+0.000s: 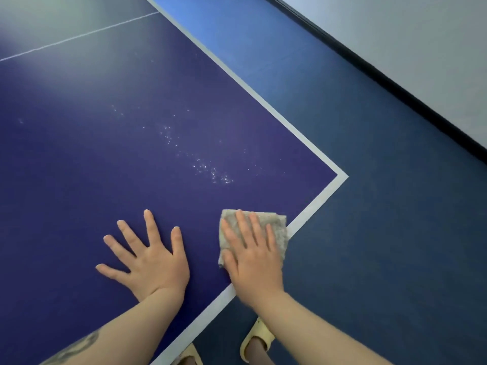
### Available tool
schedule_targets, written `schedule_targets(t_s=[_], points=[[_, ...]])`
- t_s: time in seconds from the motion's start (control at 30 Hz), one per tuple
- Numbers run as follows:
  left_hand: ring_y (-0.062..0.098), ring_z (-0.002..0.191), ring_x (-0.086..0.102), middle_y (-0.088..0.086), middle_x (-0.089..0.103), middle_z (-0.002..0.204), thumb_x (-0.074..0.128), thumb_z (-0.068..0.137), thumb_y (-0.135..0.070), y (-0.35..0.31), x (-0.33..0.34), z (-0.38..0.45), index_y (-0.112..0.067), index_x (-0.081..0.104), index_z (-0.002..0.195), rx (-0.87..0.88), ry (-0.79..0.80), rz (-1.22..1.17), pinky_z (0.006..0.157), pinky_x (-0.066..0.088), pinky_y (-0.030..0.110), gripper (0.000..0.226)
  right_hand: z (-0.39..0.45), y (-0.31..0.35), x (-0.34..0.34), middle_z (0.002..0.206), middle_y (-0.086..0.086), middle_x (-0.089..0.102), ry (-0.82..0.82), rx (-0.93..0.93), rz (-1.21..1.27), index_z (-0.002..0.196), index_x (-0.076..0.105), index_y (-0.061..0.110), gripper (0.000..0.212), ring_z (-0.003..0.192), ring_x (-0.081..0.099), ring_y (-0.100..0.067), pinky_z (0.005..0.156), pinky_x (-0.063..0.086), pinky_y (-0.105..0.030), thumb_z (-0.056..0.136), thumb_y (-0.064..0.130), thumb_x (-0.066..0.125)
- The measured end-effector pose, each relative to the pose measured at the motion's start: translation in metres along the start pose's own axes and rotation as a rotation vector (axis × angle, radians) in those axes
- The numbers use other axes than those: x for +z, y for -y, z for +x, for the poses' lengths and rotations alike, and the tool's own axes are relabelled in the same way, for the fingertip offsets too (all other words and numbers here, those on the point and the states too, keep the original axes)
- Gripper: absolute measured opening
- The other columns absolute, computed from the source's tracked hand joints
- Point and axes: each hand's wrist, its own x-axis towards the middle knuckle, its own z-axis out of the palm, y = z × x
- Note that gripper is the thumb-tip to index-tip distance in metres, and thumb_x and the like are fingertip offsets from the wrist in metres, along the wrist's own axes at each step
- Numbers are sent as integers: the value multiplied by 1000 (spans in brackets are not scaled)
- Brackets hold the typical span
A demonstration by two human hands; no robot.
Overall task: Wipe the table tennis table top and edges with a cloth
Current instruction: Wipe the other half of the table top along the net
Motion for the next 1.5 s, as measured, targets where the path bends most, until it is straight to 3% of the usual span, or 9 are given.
schedule_targets(t_s=[0.13,0.33,0.47,0.63,0.87,1.0,1.17,1.37,1.5], points=[[29,148,-19,3,-14,163,6,93,-65,1,-1,0,-40,-11,153,-8,-15,11,114,-5,64,67,59,-20,-18,166,8,5,91,-330,-19,157,13,39,58,153,-3,-17,120,-13,-40,100,49,13],[24,149,-17,1,-10,164,21,100,-48,-49,11,-32,-35,0,155,58,-9,-79,115,-9,59,60,68,-132,-34,167,1,5,-101,444,1,158,5,34,58,153,1,-22,121,-8,-45,101,46,9],[28,149,-16,4,-11,164,13,100,-49,-100,19,-34,-35,-2,155,-160,-46,-193,115,-8,60,59,28,-87,-16,164,0,20,-101,81,25,157,24,30,58,152,16,-24,119,3,-45,100,43,23],[30,148,-18,5,-14,163,3,94,-61,-102,28,-28,-35,-9,154,-188,-69,-95,115,-5,64,66,83,-96,-33,166,8,7,69,-347,-24,157,15,39,58,153,-2,-16,121,-9,-40,100,49,15],[31,148,-14,7,-9,163,6,93,-65,-106,31,-30,-34,-7,154,-200,-96,-56,115,-3,64,70,114,-195,-51,166,-2,11,-96,364,-25,158,11,31,55,153,5,-24,122,-2,-47,105,40,19],[31,148,-14,7,-9,163,5,93,-64,-107,31,-31,-34,-8,154,-201,-99,-46,115,-2,64,70,62,-141,-28,162,-3,28,-127,58,13,156,29,28,58,150,21,-26,118,7,-46,99,42,26],[32,148,-13,8,-9,163,3,91,-64,-106,32,-30,-33,-8,155,-206,-102,-38,115,-1,64,72,100,-99,-32,165,4,16,79,-431,-29,156,21,35,58,153,8,-20,120,-5,-43,100,48,18],[32,149,-11,9,-5,164,7,93,-63,-107,32,-32,-32,-4,155,-195,-106,-54,114,-1,64,71,157,-189,-57,167,3,0,20,195,-111,157,-4,35,58,153,-1,-20,122,0,-46,101,45,4],[34,149,-7,11,0,163,7,97,-61,-106,34,-32,-31,-1,156,-195,-111,-44,113,2,65,66,79,-154,-40,165,-1,19,-77,59,-32,158,18,30,59,152,12,-22,121,7,-47,101,45,17]])
